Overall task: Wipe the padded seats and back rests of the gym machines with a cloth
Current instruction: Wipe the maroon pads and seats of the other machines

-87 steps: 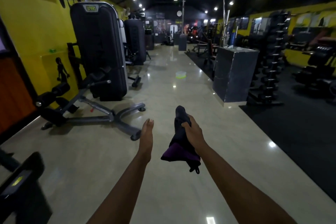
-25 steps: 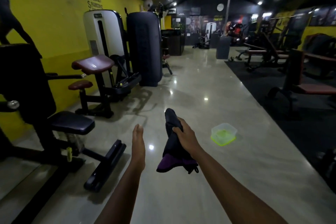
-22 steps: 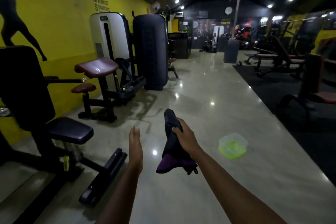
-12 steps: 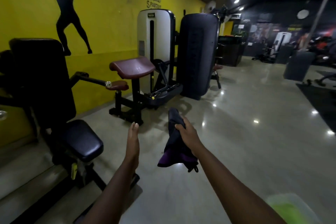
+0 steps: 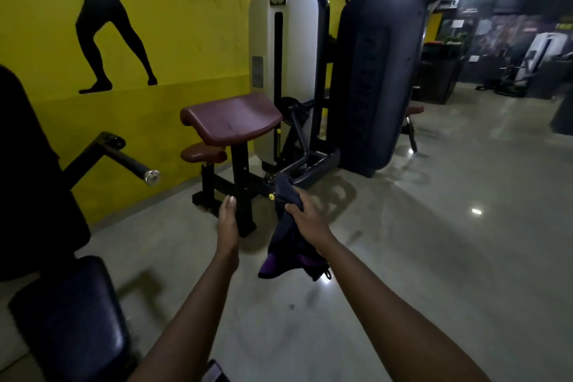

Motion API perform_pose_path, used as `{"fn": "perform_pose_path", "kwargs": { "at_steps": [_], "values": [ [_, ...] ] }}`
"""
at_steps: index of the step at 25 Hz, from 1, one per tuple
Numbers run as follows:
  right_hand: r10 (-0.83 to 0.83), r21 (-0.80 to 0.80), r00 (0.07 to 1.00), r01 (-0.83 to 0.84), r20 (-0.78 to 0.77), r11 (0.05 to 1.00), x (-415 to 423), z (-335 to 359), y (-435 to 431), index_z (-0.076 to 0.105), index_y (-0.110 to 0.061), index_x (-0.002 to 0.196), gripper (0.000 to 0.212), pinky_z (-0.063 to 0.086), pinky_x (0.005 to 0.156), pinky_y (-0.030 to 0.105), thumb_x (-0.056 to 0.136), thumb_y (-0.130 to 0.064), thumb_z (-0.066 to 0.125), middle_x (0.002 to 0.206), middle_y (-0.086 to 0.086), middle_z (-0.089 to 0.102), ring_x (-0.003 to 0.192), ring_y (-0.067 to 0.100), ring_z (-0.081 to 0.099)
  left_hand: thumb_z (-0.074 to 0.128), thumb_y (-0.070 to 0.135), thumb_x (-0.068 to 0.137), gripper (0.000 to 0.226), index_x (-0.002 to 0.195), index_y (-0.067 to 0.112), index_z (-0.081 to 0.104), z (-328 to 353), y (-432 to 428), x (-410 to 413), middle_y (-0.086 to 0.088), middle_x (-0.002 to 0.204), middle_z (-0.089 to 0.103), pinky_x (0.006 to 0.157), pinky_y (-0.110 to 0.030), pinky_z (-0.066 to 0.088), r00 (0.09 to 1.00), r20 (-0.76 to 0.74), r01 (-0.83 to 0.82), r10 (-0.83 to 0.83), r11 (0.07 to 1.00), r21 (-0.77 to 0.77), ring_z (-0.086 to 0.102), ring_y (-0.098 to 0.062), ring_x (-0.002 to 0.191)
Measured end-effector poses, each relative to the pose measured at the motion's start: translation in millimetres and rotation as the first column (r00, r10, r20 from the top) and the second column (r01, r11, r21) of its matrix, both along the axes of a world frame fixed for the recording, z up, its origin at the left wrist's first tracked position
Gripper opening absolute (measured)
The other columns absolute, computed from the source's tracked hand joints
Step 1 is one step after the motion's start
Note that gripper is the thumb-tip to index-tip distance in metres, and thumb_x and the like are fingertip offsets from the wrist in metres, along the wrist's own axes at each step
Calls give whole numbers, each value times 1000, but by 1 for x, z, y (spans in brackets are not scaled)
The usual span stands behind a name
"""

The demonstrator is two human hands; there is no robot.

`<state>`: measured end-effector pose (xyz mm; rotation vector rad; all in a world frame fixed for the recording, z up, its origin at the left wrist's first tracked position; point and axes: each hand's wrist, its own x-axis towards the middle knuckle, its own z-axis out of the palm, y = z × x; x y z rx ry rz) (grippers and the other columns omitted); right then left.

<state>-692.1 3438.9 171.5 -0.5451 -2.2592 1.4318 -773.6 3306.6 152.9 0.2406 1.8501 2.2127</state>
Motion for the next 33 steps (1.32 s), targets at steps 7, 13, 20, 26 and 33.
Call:
{"fn": "perform_pose_path", "kwargs": {
  "at_steps": [7,13,20,26,33],
  "values": [
    [100,43,994,-98,-48,994,-211,-23,139,36,-13,139,46,38,100,36,95,-17,49,139,11,43,124,26,44,33,36,100,51,146,15,30,-16,129,-196,-6,152,31,111,-34,21,987,16,-163,162,986,42,28,-21,140],
    [148,81,986,-143,-69,986,-410,-17,230,38,-10,137,46,39,100,43,93,-15,51,135,14,46,122,31,46,34,35,100,52,147,15,25,-4,208,-360,-4,154,27,110,-30,21,951,1,-310,310,951,6,27,-20,141],
    [179,356,981,-141,-76,924,-614,-17,268,43,-20,136,44,41,92,37,93,-25,52,132,9,47,119,28,47,33,38,100,52,147,15,26,-13,257,-538,-5,151,33,97,-26,29,906,49,-423,421,905,41,34,-19,136],
    [207,754,971,-48,-118,655,-739,-38,235,55,-31,125,46,41,88,44,81,-21,66,131,5,53,115,29,49,30,32,101,43,140,14,37,-25,265,-654,-1,137,45,89,-20,34,827,111,-558,551,829,40,41,-12,121],
    [413,922,911,-171,14,347,-800,-111,206,42,-35,135,54,24,98,47,81,-41,39,143,0,38,127,22,34,29,40,100,48,142,18,38,-78,254,-720,-1,145,43,105,-29,30,705,232,-689,670,724,2,40,-15,131]
  ]
}}
